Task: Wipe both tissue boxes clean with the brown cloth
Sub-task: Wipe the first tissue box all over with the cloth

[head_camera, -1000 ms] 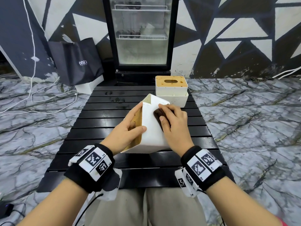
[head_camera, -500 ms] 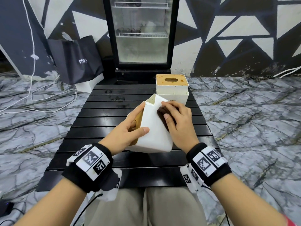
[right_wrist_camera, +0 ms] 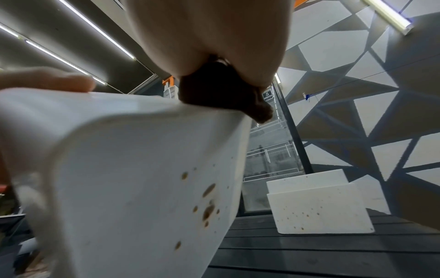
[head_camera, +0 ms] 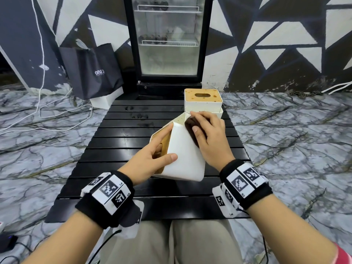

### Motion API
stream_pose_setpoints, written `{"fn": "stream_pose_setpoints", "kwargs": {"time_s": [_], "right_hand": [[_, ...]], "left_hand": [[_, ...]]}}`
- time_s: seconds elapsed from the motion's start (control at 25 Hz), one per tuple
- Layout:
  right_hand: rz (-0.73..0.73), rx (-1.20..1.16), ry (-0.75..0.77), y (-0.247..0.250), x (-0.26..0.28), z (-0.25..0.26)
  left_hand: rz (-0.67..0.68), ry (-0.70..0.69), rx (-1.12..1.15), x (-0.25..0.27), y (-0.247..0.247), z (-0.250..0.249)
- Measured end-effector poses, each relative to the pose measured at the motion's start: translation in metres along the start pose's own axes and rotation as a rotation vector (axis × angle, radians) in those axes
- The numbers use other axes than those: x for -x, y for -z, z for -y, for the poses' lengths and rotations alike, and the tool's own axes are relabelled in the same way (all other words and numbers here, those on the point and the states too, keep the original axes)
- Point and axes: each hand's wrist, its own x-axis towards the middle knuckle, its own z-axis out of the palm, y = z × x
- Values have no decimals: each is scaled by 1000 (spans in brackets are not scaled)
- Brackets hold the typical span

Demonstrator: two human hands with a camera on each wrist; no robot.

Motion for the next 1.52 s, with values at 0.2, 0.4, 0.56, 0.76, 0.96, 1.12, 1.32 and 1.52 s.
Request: {"fn": "stream_pose_setpoints", "kwargs": {"time_s": [0.2,0.4,0.56,0.76,0.96,1.12,1.32,1.52], "right_hand": [[19,22,-49,-1,-9,7],[34,4,41,-2,1,7],[34,9,-69,2,-12,0],[4,31,0,-9,-2,12],[-1,51,128,-18,19,25],[44,42,157,-15,18,24],[73,63,125,-7,0,18],[135,68,46,7,-16,19]], "left_hand": [[0,0,3,-2,-2,0],[-8,-4,18,1,1,2],[18,-7,-11,-2,1,2],[5,-16,5,-1,3,5],[-44,-23,-50,0,3,0],[-42,-20,-47,3,1,-6],[1,26,-24,4,4,-9],[67,79,-8,6,20,-6]]}}
